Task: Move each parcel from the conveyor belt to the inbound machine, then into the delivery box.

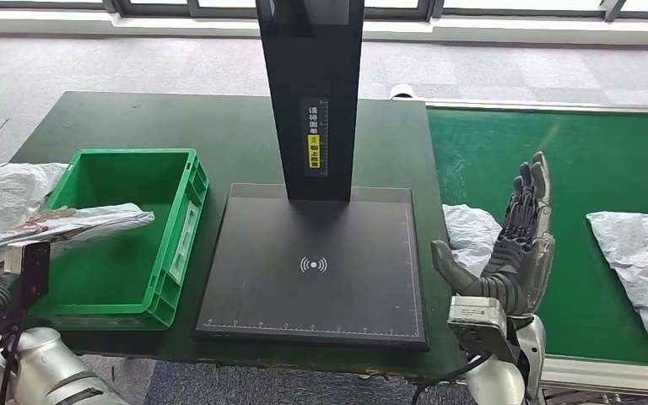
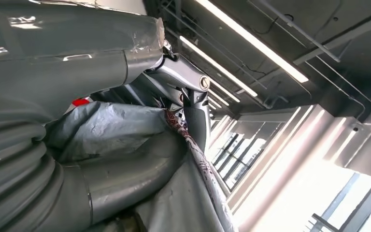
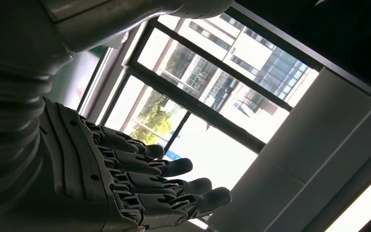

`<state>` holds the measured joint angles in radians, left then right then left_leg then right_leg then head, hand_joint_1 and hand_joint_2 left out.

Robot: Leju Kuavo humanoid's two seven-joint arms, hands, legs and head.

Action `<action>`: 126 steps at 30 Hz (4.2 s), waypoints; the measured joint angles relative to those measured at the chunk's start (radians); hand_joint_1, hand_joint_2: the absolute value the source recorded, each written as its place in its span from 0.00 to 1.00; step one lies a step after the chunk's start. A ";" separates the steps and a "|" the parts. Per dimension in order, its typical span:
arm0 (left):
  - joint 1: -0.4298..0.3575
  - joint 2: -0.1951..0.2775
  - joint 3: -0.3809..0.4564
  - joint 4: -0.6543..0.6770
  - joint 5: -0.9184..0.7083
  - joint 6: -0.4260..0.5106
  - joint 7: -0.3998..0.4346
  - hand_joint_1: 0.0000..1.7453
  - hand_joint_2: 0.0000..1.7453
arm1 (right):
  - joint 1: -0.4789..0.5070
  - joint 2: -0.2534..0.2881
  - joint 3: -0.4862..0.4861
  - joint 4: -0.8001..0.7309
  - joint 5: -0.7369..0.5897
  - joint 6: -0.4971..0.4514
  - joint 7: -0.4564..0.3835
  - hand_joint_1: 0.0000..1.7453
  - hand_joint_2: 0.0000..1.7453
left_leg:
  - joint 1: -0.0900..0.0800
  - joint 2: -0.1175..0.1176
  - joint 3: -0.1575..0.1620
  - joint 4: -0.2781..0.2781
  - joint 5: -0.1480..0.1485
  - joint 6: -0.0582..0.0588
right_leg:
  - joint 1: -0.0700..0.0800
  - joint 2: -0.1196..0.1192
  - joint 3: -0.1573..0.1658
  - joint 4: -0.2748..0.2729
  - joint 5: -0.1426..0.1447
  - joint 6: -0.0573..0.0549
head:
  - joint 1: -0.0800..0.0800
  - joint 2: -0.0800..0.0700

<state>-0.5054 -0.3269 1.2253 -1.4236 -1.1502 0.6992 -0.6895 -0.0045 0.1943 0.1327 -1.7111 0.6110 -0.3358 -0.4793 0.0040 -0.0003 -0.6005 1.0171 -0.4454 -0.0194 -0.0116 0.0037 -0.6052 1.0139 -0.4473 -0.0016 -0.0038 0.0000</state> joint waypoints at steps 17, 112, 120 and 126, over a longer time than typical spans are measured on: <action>0.022 -0.010 -0.031 -0.083 -0.012 0.000 -0.012 0.00 0.00 | 0.002 0.008 0.000 0.005 0.000 -0.011 -0.010 0.00 1.00 | 0.000 0.000 0.000 0.000 0.000 0.000 | 0.000 0.000 0.000 0.000 0.000 0.000 | 0.000 0.000; 0.607 0.132 -1.111 -0.557 0.973 -0.231 -0.012 0.00 1.00 | -0.344 -0.132 -0.301 1.072 0.490 0.040 0.645 0.00 1.00 | 0.000 -0.002 0.000 0.000 0.000 0.002 | -0.002 -0.002 0.000 0.000 0.000 0.002 | 0.000 0.000; 0.614 0.133 -1.115 -0.562 0.970 -0.228 -0.012 0.00 1.00 | -0.347 -0.138 -0.301 1.092 0.495 0.063 0.671 1.00 1.00 | 0.000 -0.002 0.000 0.000 0.000 0.002 | -0.002 -0.002 0.001 0.000 0.000 0.002 | 0.000 0.000; 0.632 0.133 -1.115 -0.579 0.957 -0.226 -0.012 0.00 1.00 | -0.356 -0.150 -0.302 1.114 0.492 0.095 0.665 1.00 1.00 | 0.000 -0.002 0.000 0.000 -0.001 0.003 | -0.002 -0.002 0.001 -0.001 0.000 0.002 | 0.000 0.000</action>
<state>0.1262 -0.1938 0.1099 -2.0029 -0.1935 0.4729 -0.7015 -0.3607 0.0442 -0.1690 -0.5973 1.1034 -0.2404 0.1856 0.0036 -0.0025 -0.6003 1.0174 -0.4459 -0.0169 -0.0139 0.0018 -0.6043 1.0134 -0.4475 0.0008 -0.0038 0.0000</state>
